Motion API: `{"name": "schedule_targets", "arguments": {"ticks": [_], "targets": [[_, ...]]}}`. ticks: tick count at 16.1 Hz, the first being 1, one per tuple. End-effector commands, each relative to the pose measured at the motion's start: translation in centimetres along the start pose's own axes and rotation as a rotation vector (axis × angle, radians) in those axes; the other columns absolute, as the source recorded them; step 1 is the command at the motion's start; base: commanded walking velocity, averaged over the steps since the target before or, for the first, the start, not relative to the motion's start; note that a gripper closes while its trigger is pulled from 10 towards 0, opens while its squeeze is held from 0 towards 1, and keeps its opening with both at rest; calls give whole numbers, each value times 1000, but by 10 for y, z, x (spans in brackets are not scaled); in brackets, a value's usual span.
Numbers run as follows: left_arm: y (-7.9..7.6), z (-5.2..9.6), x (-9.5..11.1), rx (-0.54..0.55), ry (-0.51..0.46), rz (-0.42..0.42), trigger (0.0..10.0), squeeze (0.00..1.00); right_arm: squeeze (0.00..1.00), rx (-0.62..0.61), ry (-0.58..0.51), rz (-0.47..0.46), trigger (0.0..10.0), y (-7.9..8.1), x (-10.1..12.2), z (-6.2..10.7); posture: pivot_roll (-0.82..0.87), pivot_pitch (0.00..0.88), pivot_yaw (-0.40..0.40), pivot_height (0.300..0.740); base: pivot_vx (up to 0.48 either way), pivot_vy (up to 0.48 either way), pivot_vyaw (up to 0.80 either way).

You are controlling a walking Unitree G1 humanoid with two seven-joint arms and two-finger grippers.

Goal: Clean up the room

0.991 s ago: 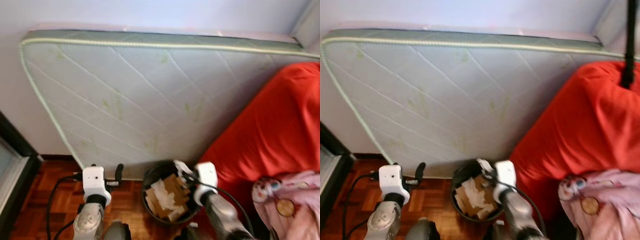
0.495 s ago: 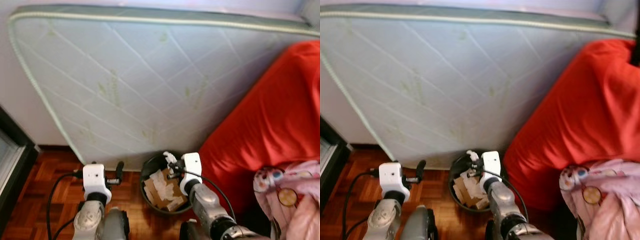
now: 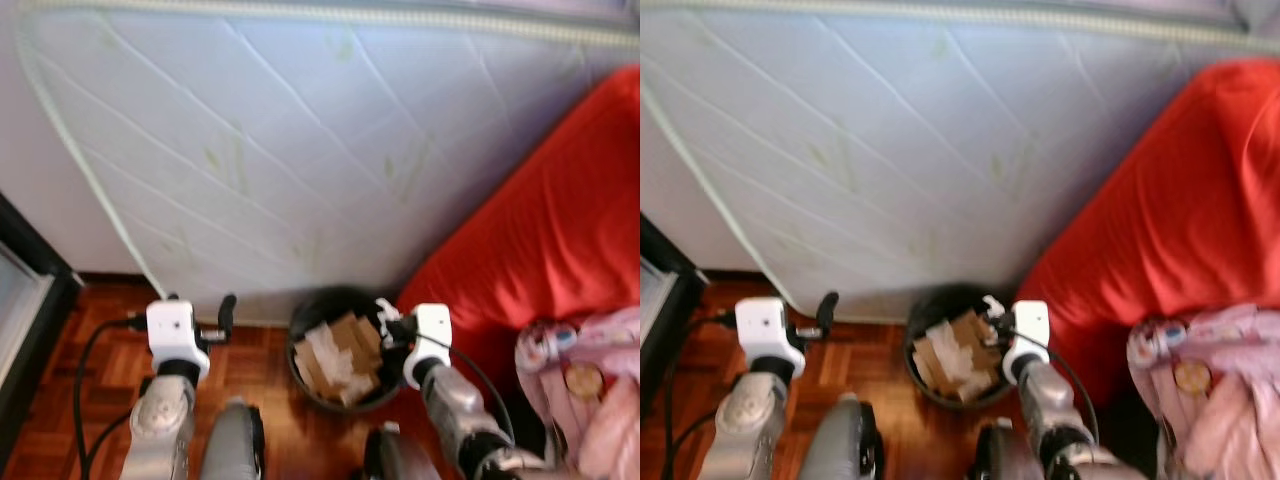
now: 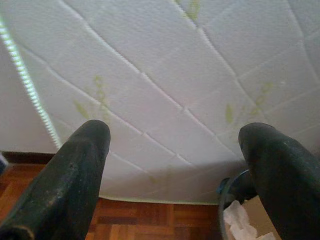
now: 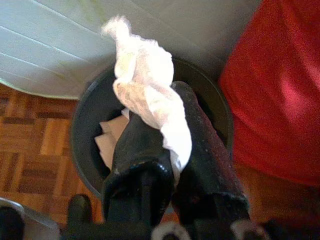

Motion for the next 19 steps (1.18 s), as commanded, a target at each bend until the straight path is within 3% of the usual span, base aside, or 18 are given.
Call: {"name": "schedule_targets", "arguments": {"ticks": [1,5,8,9,10,11,12,19], "targets": [[-3,6,-4,-8,27,5,10000,0,0,9,14,7,10000,5,6,-5,94,309,-103,633,0,0,0],[-13,19,9,-24,11,5,10000,0,0,66,11,38,10000,21,27,-14,119,393,-127,633,0,0,0],[-15,24,13,-21,5,7,10000,0,0,93,4,47,10000,28,31,-16,134,412,-131,633,0,0,0],[-16,38,21,-10,8,4,10000,0,0,130,-10,73,10000,47,40,-20,160,457,-135,633,0,0,0],[-15,42,21,-6,12,1,10000,0,0,136,-16,68,10000,52,44,-21,162,464,-136,633,0,0,0],[-14,44,21,0,15,-2,10000,0,902,141,-24,63,10000,54,47,-22,163,470,-137,633,0,0,0],[-13,46,21,5,18,-4,10000,0,1000,144,-30,60,10000,55,48,-22,162,474,-139,633,0,0,0],[-18,48,21,-2,39,-7,10000,0,1000,149,-21,71,10000,51,44,-21,153,472,-138,633,0,0,0]]}}
Point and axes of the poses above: a point about 5 cm out from each wrist's last joint towards the gripper, its own z axis pointing back from the gripper into the wrist, its own x axis along the axis of the wrist's last joint, y = z × x, the point moved 5 cm from there along -z, pointing out of the wrist towards the gripper, and after that the axes turned 7 degrees about z, right-handed, at the moved point
